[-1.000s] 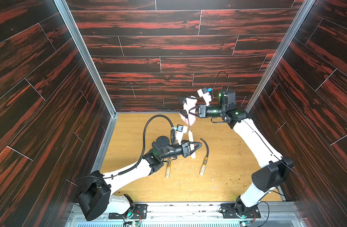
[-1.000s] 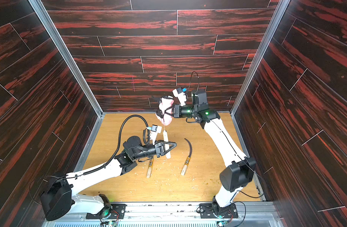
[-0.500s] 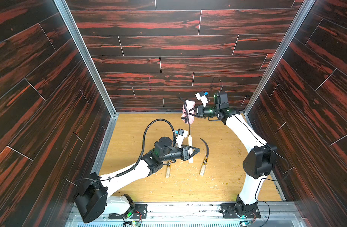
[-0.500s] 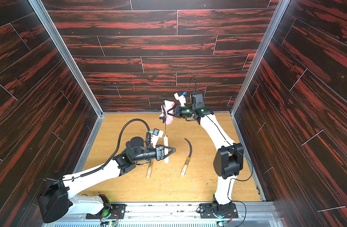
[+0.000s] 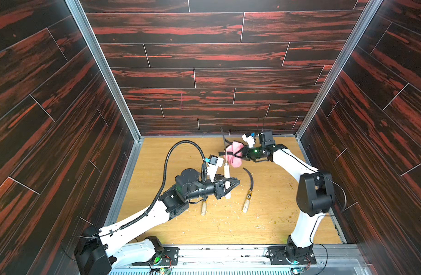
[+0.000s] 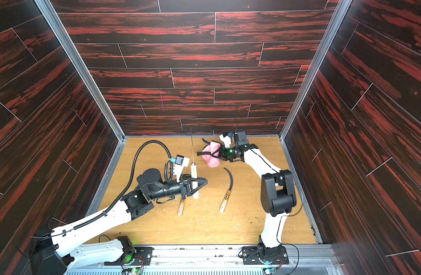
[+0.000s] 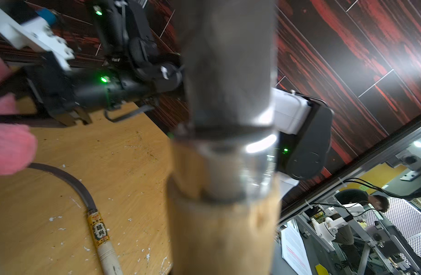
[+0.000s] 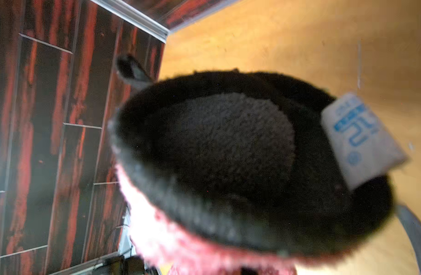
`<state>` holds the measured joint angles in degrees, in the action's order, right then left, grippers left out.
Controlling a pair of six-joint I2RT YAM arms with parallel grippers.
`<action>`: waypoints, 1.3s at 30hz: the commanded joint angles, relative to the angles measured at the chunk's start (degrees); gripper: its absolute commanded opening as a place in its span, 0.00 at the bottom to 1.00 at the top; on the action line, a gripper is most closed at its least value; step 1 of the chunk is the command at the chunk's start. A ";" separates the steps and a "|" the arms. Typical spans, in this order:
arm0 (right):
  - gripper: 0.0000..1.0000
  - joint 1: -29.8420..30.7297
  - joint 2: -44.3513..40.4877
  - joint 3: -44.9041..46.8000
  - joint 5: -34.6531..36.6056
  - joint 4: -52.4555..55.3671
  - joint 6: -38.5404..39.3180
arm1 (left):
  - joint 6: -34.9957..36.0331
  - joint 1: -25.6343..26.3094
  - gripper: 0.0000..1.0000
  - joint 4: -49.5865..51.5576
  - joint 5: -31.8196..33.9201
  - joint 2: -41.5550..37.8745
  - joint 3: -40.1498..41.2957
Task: Wipe small sickles with rags
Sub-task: Wipe the small sickle.
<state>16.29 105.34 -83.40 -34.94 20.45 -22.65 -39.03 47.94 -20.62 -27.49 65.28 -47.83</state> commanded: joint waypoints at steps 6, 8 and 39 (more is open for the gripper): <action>0.00 1.98 -23.98 1.25 0.99 5.26 8.71 | 2.03 -0.57 0.00 5.19 1.70 3.62 -0.80; 0.00 3.05 -26.05 -0.14 2.47 8.53 10.56 | 4.37 -0.57 0.00 9.39 1.66 5.36 -2.60; 0.00 14.07 -15.10 -5.42 21.57 14.45 12.53 | 23.21 11.15 0.00 41.21 25.19 14.51 -18.25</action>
<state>29.93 86.56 -87.35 -14.55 35.92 -10.59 -23.38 54.94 25.08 -1.45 80.64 -62.39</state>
